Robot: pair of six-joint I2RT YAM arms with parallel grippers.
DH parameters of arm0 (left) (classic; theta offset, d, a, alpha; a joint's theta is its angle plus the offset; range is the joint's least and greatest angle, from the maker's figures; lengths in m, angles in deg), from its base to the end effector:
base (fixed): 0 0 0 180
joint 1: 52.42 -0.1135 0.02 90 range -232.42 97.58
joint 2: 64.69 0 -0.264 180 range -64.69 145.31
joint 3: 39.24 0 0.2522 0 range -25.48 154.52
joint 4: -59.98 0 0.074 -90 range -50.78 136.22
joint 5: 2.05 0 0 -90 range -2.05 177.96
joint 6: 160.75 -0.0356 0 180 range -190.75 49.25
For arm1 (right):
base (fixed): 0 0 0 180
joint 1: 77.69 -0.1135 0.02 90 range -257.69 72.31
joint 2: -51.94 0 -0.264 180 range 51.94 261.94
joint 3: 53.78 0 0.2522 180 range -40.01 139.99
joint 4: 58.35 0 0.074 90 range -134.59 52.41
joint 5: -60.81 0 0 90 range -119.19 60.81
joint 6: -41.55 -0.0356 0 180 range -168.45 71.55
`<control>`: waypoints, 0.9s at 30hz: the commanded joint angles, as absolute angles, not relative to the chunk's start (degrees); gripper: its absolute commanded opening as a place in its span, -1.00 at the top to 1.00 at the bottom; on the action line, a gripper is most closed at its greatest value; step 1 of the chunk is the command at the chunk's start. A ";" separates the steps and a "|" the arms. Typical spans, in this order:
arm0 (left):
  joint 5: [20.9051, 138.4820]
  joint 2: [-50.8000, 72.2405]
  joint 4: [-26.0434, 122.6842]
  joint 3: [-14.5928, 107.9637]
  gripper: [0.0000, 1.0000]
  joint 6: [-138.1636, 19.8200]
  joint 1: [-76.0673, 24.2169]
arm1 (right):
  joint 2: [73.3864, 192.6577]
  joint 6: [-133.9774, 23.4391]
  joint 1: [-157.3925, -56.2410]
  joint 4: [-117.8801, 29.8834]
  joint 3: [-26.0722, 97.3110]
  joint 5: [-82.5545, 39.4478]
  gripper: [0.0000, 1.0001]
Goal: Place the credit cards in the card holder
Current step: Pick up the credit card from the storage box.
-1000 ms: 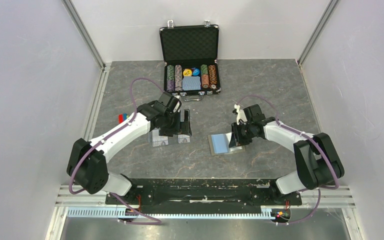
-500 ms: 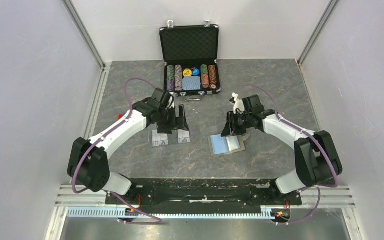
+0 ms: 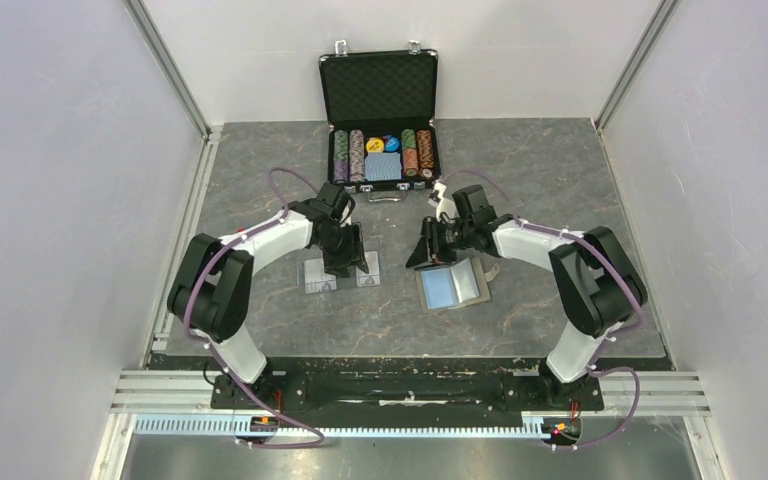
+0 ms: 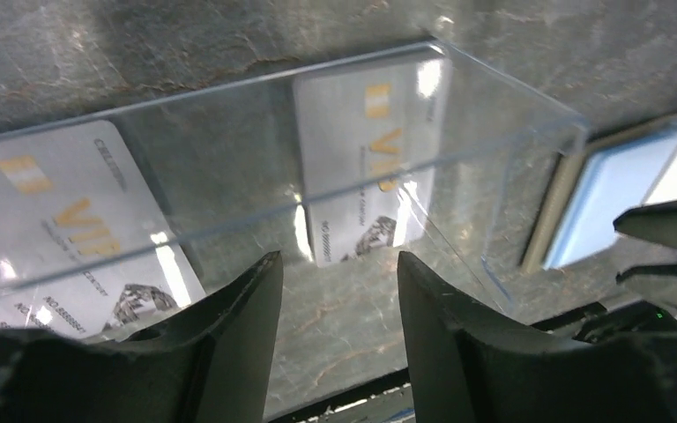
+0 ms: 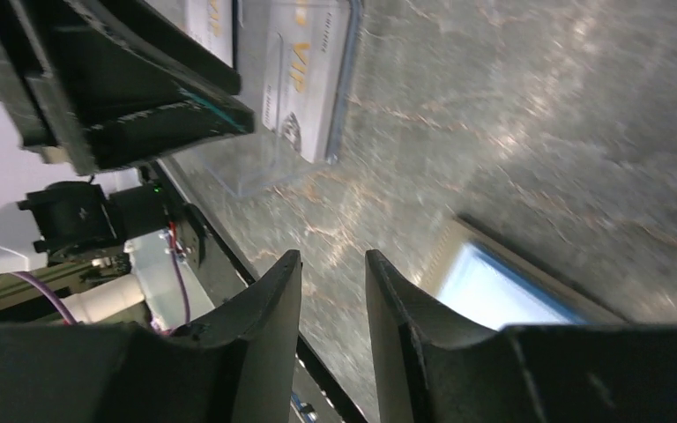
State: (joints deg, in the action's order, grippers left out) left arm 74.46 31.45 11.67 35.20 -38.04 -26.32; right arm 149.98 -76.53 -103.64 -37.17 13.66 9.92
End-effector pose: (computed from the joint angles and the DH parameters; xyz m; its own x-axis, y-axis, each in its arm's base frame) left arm 0.2834 -0.1481 0.1807 -0.9800 -0.1051 -0.1692 -0.0358 0.9287 -0.3692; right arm 0.2931 0.1676 0.1667 -0.9483 -0.0553 -0.3126 -0.2767 0.6267 0.7285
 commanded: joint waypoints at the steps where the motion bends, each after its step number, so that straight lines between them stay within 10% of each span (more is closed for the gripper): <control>1: 77.67 33.33 13.67 37.01 -0.14 -35.57 -26.50 | 153.75 -84.80 -105.64 -48.13 16.69 13.78 0.28; 13: 80.03 36.04 14.67 35.84 0.06 -34.27 -26.32 | 161.30 -89.44 -107.35 -53.10 19.90 15.98 0.16; 27: 81.96 36.39 14.06 36.80 0.78 -35.26 -23.83 | 163.34 -89.84 -108.93 -53.27 20.89 16.27 0.49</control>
State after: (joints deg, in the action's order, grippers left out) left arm 78.92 35.50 14.60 35.42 -35.97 -24.90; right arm 162.50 -89.53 -108.50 -51.47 18.70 15.06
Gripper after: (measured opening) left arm 0.138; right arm 0.265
